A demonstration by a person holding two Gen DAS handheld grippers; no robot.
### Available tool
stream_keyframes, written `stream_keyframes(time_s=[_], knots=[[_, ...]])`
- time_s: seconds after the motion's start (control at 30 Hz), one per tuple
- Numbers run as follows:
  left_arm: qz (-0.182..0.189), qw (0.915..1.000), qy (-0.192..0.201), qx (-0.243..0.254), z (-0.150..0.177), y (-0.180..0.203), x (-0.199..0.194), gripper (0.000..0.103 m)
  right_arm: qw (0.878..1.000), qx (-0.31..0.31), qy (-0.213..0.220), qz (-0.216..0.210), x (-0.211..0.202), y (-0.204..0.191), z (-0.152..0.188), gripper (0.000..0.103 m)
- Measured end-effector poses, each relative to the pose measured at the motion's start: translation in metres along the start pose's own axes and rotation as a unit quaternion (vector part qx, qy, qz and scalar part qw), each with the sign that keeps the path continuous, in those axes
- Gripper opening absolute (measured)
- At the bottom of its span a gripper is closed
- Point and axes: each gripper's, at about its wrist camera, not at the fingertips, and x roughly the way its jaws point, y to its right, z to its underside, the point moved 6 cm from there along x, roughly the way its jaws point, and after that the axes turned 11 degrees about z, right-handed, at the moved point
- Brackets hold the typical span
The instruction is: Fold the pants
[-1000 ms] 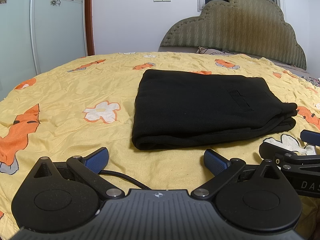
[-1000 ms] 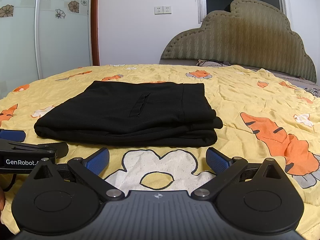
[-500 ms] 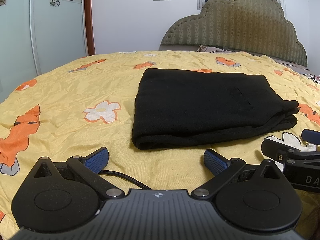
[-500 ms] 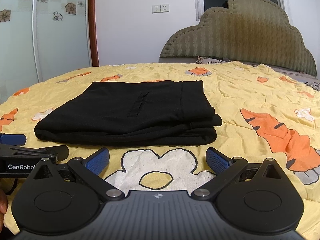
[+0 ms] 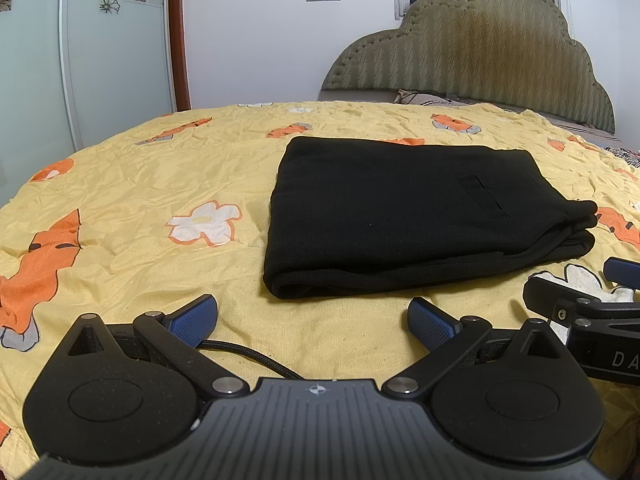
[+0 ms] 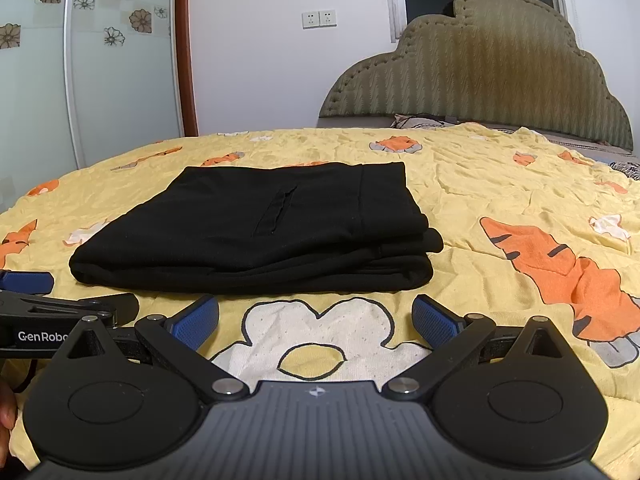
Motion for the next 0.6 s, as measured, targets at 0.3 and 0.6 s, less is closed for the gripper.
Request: stream_keyframes(time_s=[0.3,0.6], knots=[[-0.005,0.9999,-0.013,0.008,-0.001,0.0,0.0,0.103,1.0,0.0,-0.009,0.009,-0.001,0.0,-0.002,0.103],[-0.017,0.9995,-0.028,0.0,-0.018,-0.005,-0.013,0.103,1.0,0.016,0.004,0.011,-0.023,0.01,-0.026,0.103]])
